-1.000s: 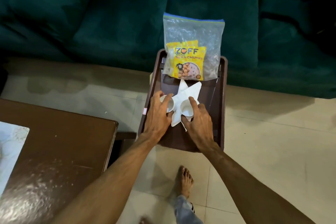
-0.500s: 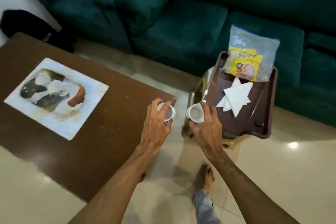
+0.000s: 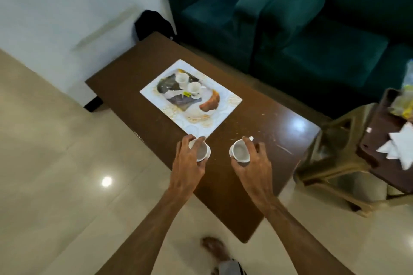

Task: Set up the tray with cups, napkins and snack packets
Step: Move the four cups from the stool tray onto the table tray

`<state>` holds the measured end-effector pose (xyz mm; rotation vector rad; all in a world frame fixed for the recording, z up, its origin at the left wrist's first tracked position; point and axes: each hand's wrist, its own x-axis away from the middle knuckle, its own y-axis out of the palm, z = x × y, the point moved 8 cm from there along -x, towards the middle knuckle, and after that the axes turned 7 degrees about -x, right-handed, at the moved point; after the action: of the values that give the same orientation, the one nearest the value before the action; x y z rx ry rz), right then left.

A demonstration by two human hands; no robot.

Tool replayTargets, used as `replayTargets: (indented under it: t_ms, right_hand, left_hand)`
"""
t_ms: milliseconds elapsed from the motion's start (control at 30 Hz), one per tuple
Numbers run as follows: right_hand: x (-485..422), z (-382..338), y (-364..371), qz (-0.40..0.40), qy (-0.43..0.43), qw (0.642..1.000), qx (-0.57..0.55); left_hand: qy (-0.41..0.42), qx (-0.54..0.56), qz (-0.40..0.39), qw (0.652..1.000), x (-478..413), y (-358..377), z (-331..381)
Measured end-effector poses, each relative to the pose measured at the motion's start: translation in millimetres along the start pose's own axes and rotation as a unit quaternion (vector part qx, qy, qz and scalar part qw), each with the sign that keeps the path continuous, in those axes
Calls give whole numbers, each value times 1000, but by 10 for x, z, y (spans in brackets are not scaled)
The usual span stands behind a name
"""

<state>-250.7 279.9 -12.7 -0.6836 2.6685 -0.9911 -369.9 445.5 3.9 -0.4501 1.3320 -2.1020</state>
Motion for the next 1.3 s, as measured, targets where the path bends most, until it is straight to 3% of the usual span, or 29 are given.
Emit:
replayTargets:
  t_ms: [200, 600, 967, 1300]
  right_hand:
    - [-326, -641, 809, -6, -9, 1000, -5]
    - [-1412, -1195, 2002, -10, 57, 998, 4]
    - [-2142, -1176, 2557, 81, 151, 985, 25]
    - [-2318, -811, 3091, 140, 293, 946, 20]
  left_hand:
    - [-16, -8, 5, 1000, -465, -440, -814]
    - [17, -5, -37, 999, -2030, -490, -1875]
    - [108, 9, -115, 987, -3174, 5, -1951]
    - [175, 37, -198, 964, -3692, 762, -2139]
